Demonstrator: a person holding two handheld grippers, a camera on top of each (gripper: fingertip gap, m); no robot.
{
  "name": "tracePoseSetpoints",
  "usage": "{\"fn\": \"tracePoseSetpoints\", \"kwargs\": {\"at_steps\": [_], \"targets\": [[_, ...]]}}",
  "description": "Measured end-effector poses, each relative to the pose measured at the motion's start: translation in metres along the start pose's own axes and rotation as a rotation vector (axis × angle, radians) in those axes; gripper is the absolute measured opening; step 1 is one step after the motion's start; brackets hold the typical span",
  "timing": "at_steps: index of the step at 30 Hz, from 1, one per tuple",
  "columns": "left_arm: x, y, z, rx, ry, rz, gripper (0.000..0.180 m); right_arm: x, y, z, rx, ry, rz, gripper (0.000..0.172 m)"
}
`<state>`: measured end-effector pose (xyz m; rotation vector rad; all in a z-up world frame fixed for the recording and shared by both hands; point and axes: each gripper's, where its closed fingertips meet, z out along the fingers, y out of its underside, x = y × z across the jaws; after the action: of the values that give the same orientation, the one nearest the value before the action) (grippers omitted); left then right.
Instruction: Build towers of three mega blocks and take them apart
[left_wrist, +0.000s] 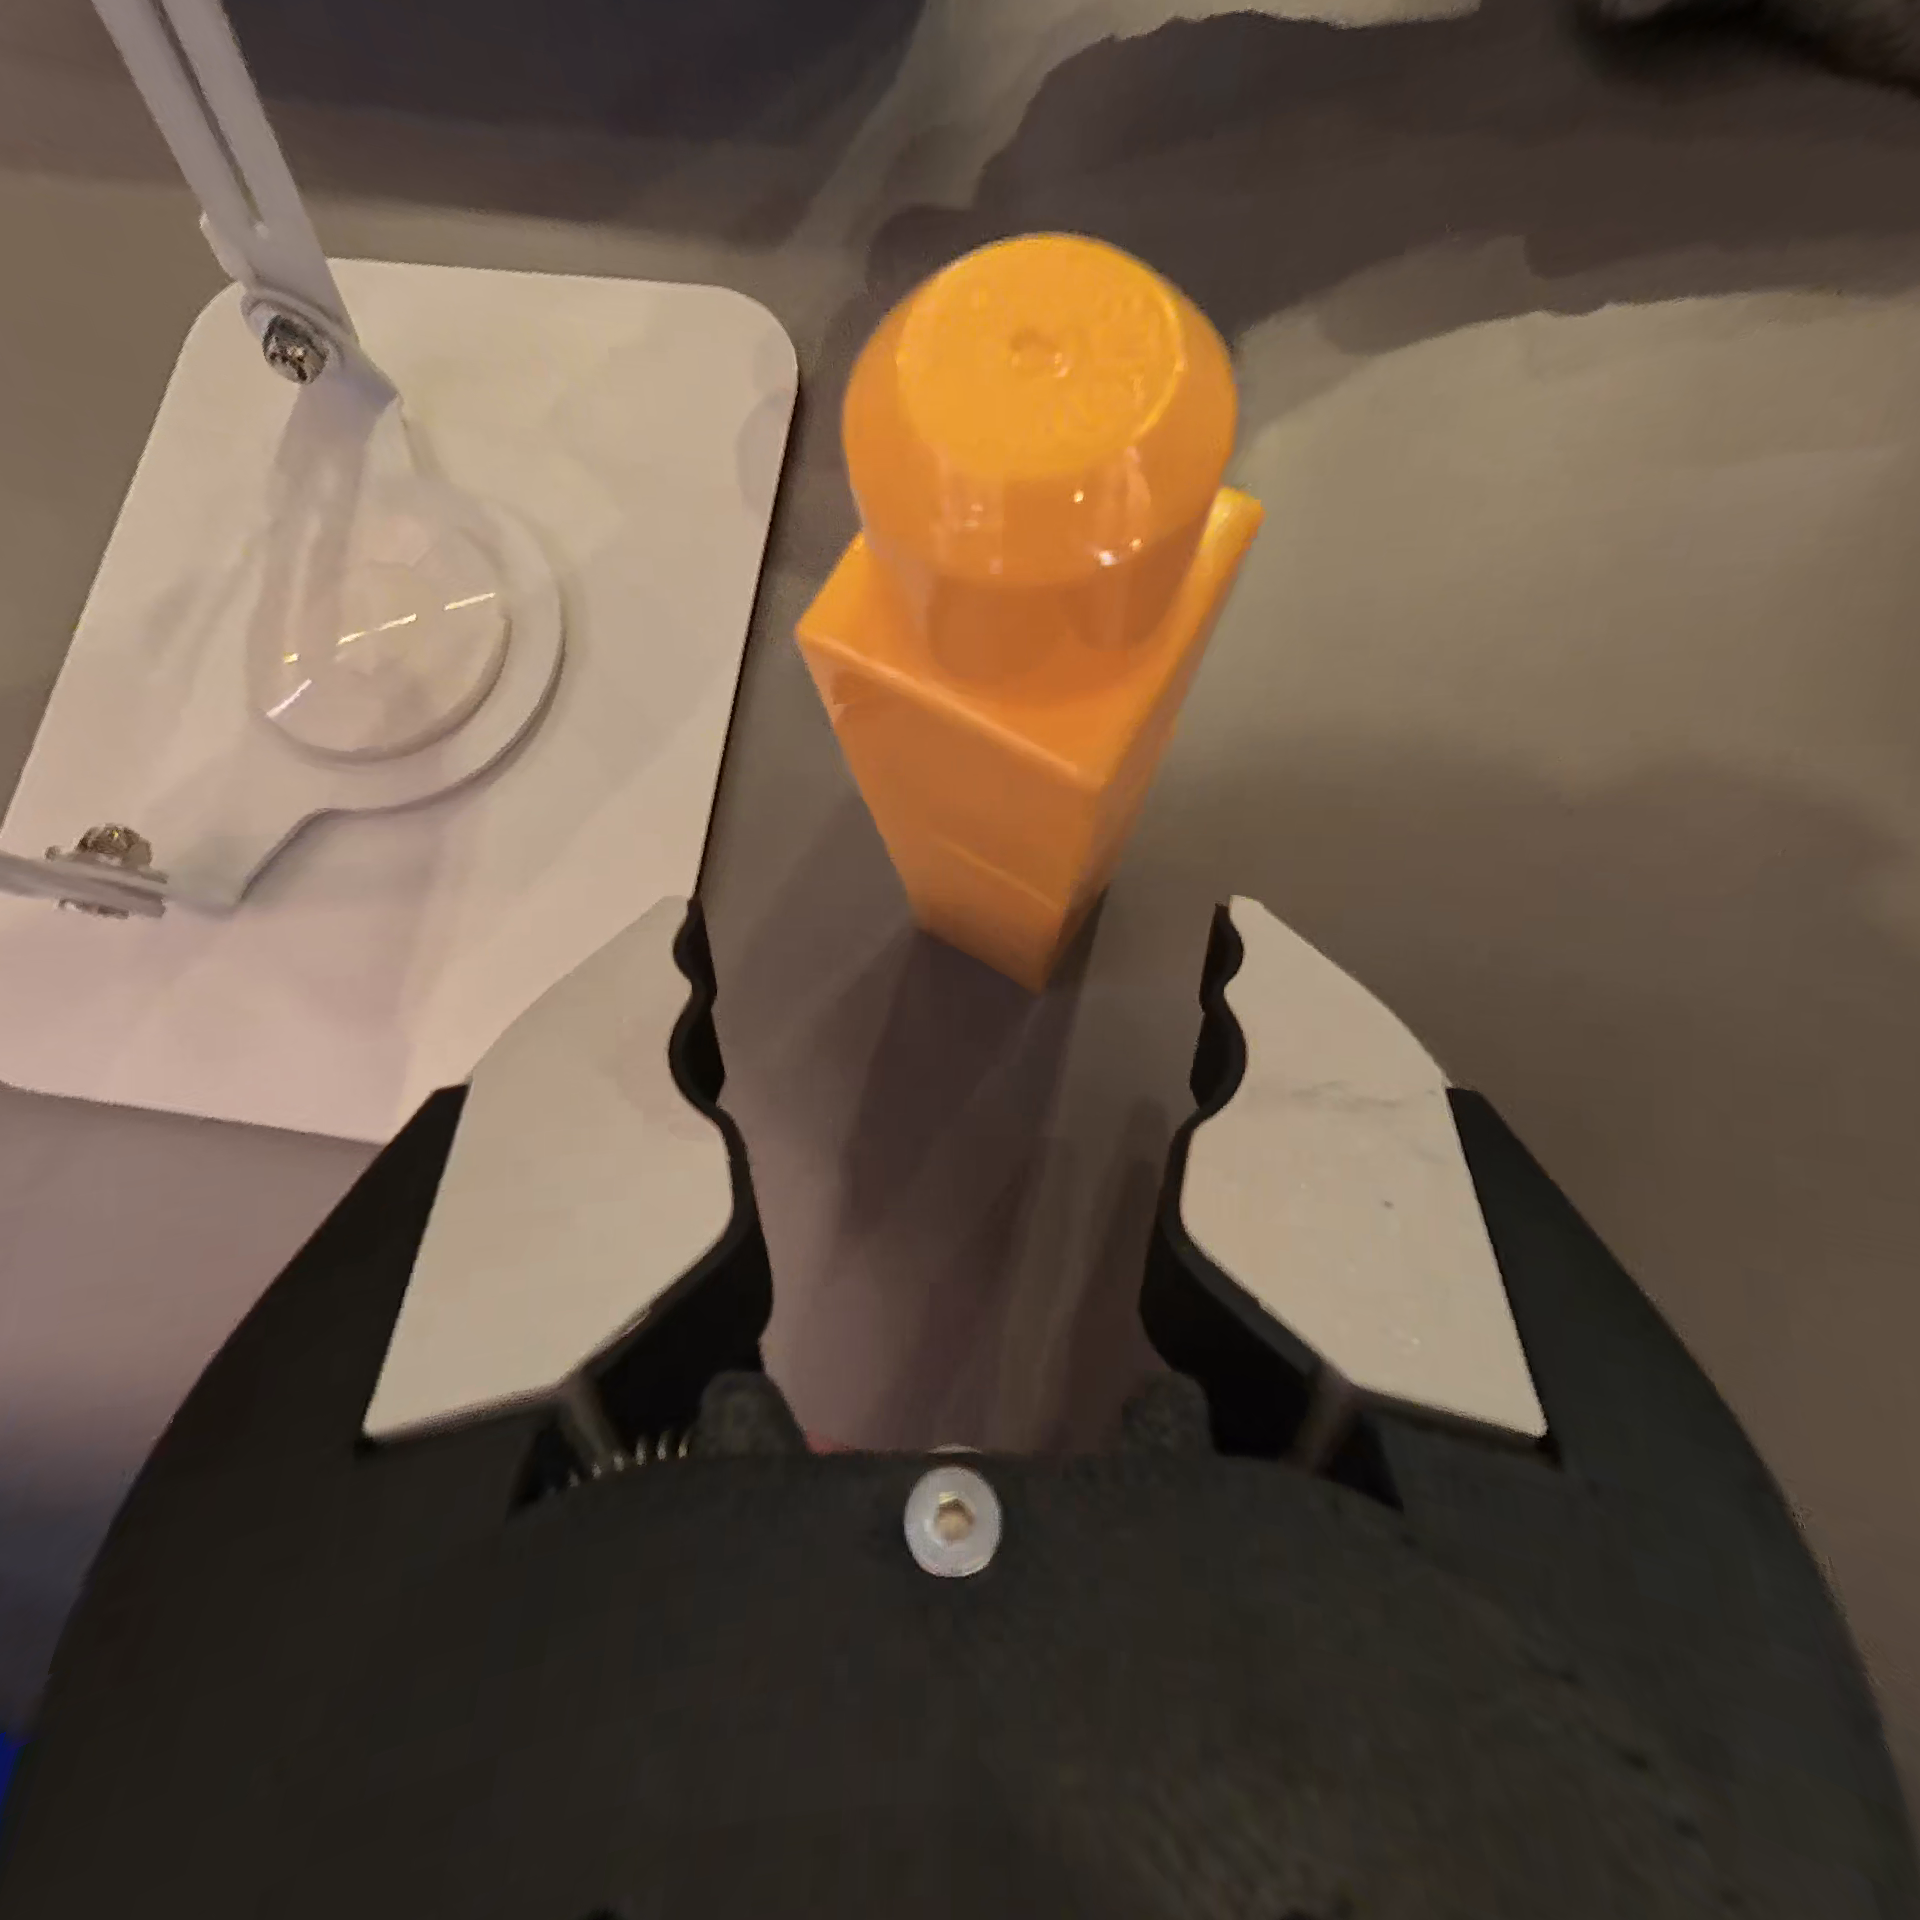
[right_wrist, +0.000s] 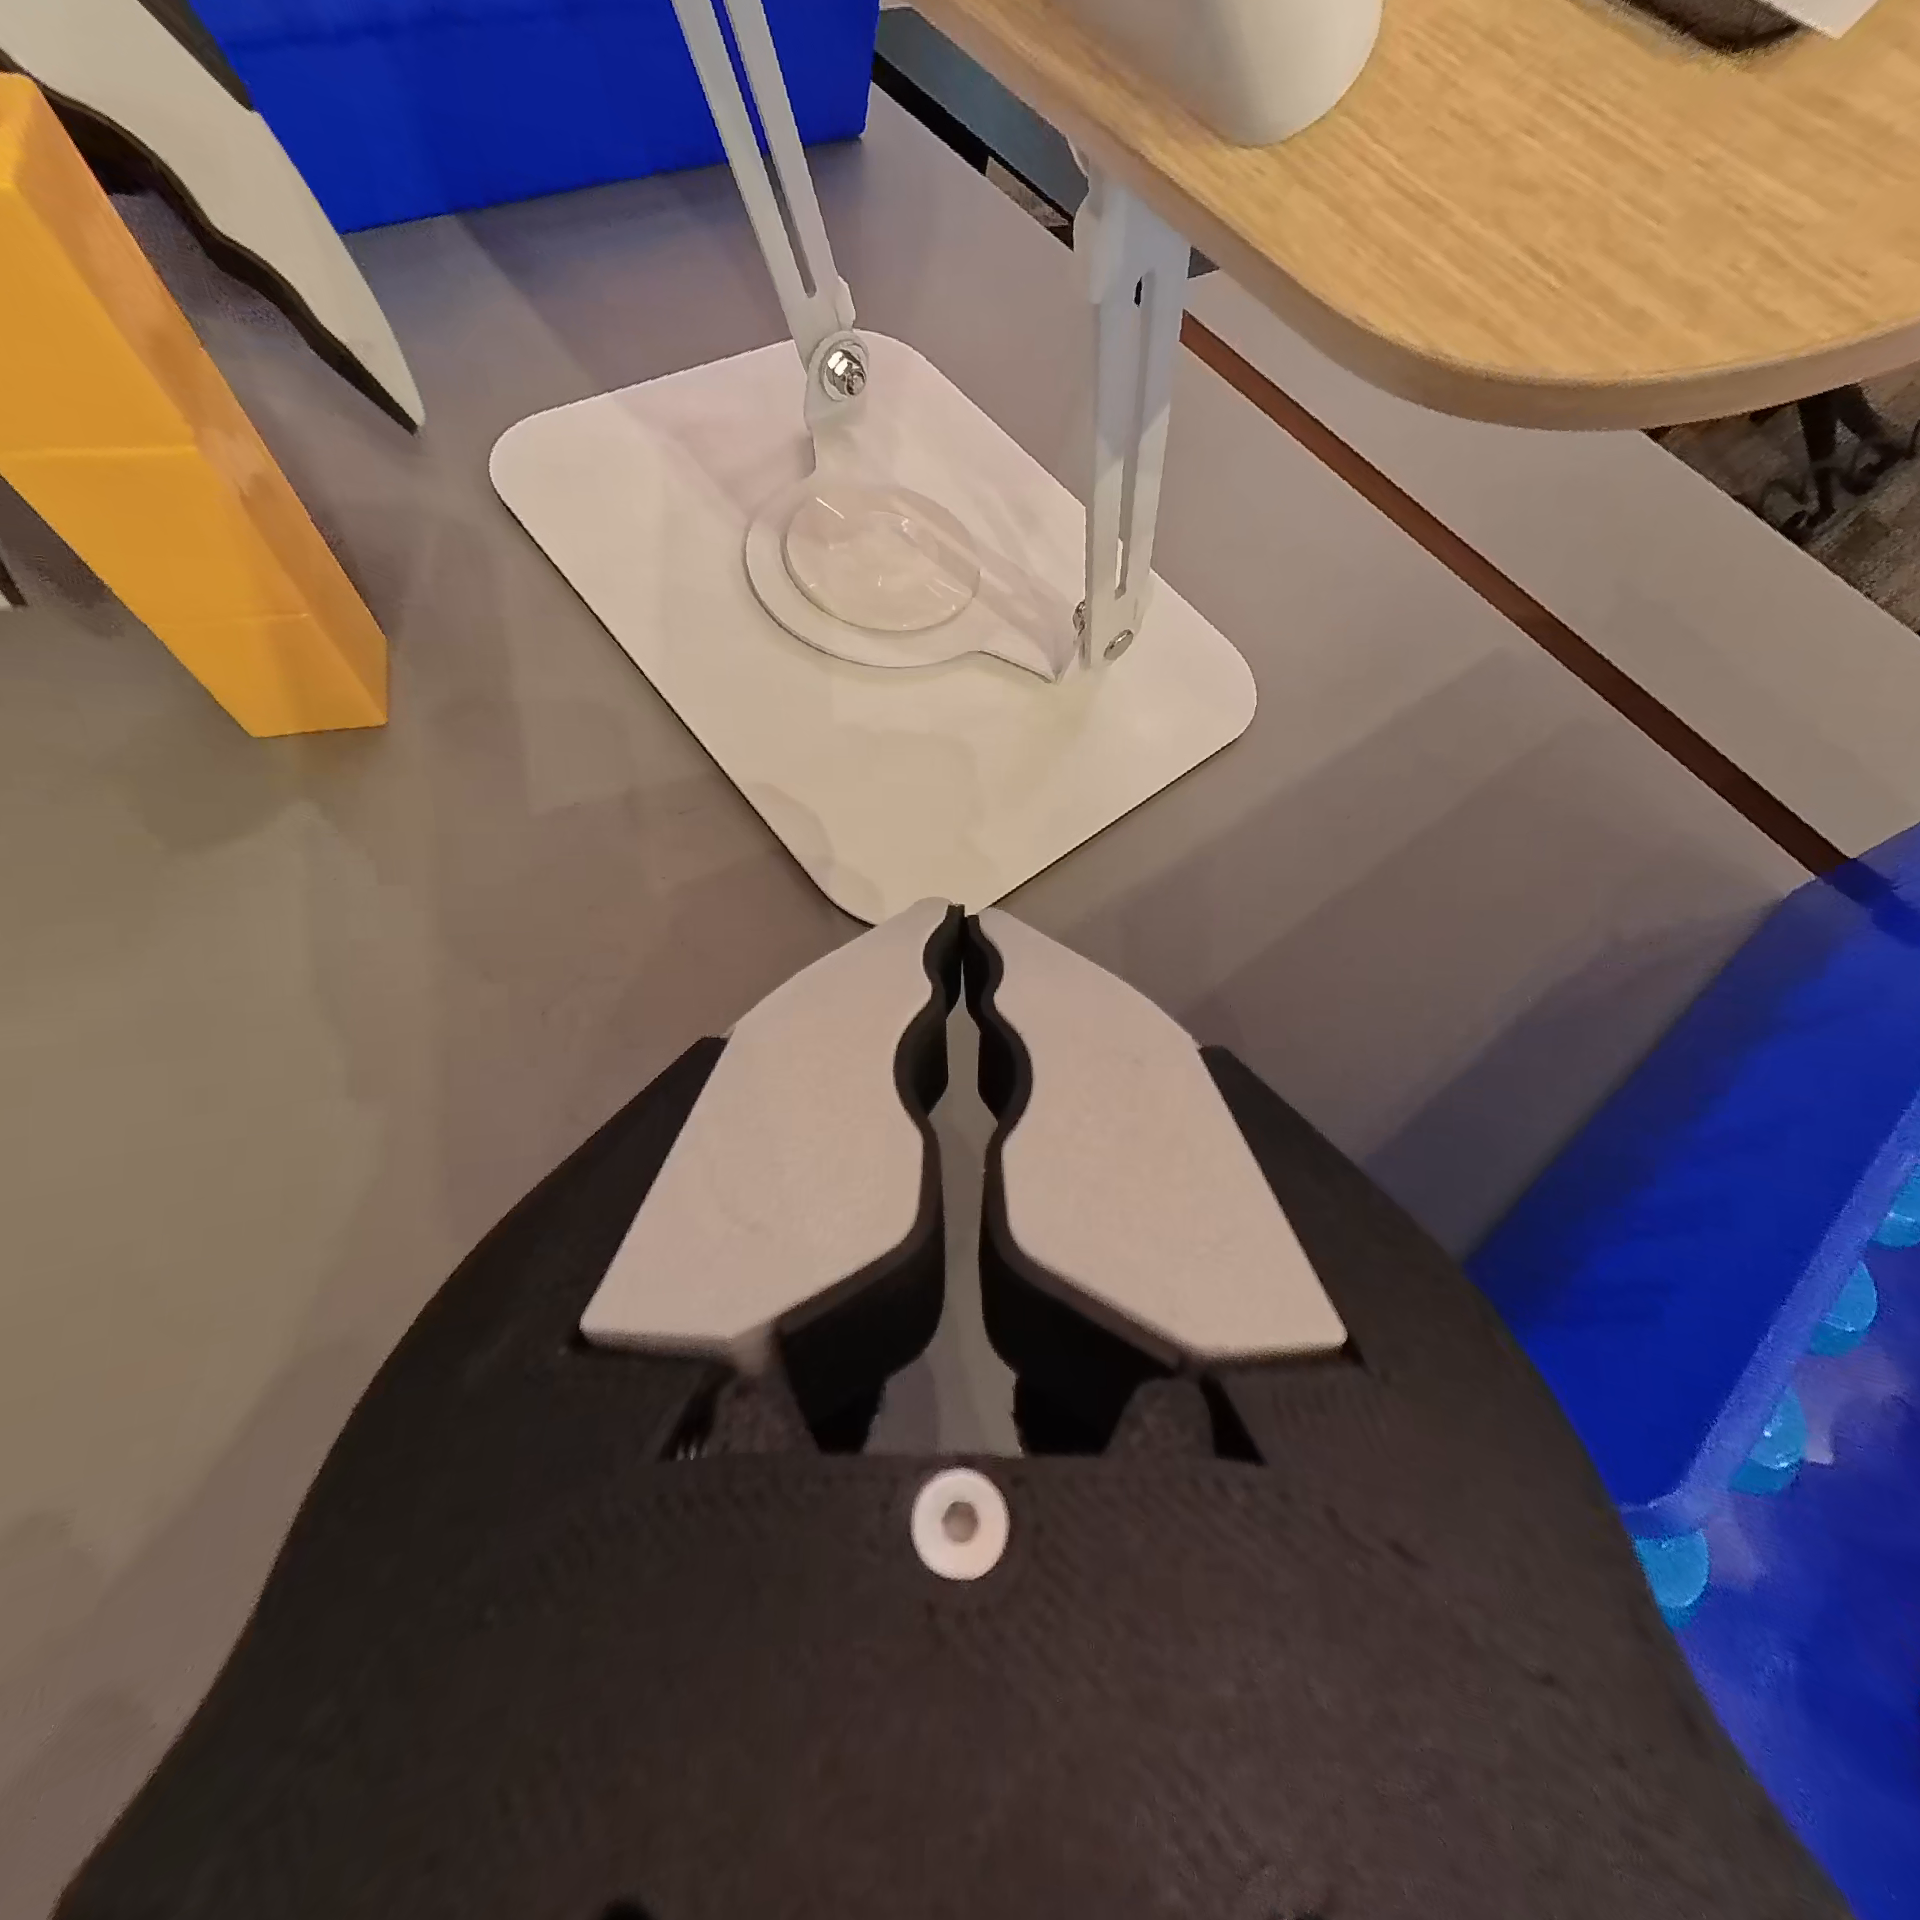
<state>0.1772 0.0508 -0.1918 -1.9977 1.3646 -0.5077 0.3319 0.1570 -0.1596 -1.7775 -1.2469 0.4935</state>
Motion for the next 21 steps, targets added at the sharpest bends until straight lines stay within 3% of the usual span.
{"fn": "tracePoseSetpoints", "kwargs": {"at_steps": [9, 15, 21], "targets": [[0.014, -0.002, 0.02, 0.021, 0.216, 0.191, 0.078, 0.0, -0.002, -0.002, 0.012, -0.007, 0.005, 0.0], [0.023, -0.004, 0.029, 0.042, 0.337, 0.204, 0.041, -0.001, -0.002, -0.002, 0.015, -0.013, 0.006, 0.0], [0.02, -0.01, 0.029, 0.086, 0.324, 0.195, 0.04, -0.009, -0.012, -0.006, 0.066, -0.052, 0.006, 0.0]]}}
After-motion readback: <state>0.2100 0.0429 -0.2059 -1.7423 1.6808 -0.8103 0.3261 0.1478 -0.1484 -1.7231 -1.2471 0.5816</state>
